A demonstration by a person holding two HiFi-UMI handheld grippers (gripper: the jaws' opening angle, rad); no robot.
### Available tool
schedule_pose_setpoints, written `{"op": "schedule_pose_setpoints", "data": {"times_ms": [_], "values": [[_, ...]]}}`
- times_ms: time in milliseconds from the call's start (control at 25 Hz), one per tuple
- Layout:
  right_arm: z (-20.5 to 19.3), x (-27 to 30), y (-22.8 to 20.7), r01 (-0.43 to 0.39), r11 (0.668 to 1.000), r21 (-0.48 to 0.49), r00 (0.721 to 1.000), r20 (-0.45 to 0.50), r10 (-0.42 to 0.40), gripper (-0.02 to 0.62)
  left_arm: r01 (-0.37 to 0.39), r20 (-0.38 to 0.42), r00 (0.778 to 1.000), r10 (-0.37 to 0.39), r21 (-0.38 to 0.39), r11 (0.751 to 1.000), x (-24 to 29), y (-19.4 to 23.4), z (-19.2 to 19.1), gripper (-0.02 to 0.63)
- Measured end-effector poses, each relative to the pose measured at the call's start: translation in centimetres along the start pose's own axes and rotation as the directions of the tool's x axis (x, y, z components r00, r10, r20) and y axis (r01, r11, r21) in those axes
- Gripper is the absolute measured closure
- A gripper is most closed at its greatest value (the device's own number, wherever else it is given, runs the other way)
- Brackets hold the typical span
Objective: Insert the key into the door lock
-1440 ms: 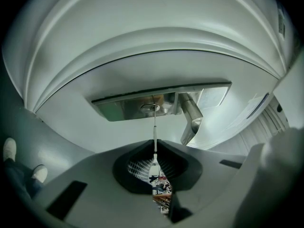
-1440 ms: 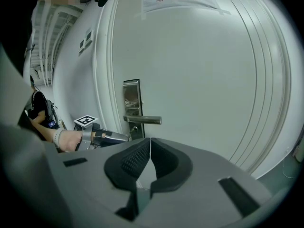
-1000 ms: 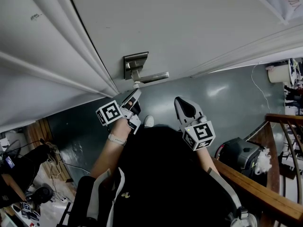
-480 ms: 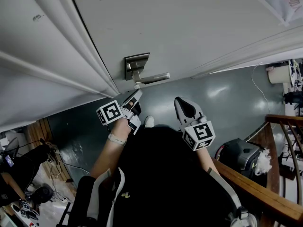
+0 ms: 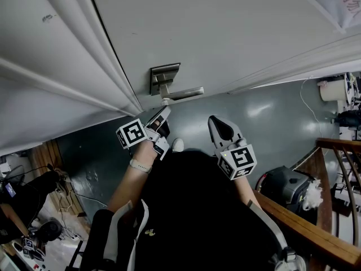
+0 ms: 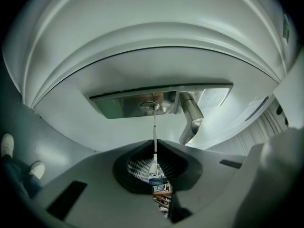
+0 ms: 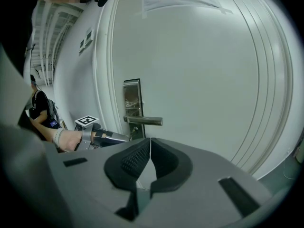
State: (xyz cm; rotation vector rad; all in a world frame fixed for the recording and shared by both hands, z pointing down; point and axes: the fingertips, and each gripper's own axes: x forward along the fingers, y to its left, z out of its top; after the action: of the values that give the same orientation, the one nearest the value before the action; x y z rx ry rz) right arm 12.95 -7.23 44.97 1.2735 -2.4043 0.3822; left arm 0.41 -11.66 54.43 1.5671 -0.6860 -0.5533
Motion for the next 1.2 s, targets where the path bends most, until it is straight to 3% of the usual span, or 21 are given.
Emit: {"op": "schedule_pose_setpoints", "data": {"times_ms": [520,840,1040,1200], "values": [[-0.07,-0.03,-0.22,0.004,1.0,-0.005,1.0,0.003,-0.004,0.578,0.006,-0.045,0.999,-0.008,-0.058,0.998,-0.04,-0.4,-0.09,0.581],[-0.15,-0.09,-0.29,0.009,1.0,-0.003,1.0,0.003,-0.009,0.578,-0.032,-0.084,0.996,0.033,0.018,0.999,-0.71,0.51,0.23,0.581],[-0.11,-0.13,-0.1,0.008,1.0,-0.008,1.0,0.003,-0.008,0.578,0.003,-0.111,0.994,-0.001,0.012,1.0,0.08,-0.09,-0.19,0.581],[-0.09,-0.26,-0.11,0.01,1.0,-0.01,1.0,0.004,-0.01,0.578,-0.001,-0.078,0.997,0.0,-0.009,1.0,-0.04,0.16,0.51,0.581]]}}
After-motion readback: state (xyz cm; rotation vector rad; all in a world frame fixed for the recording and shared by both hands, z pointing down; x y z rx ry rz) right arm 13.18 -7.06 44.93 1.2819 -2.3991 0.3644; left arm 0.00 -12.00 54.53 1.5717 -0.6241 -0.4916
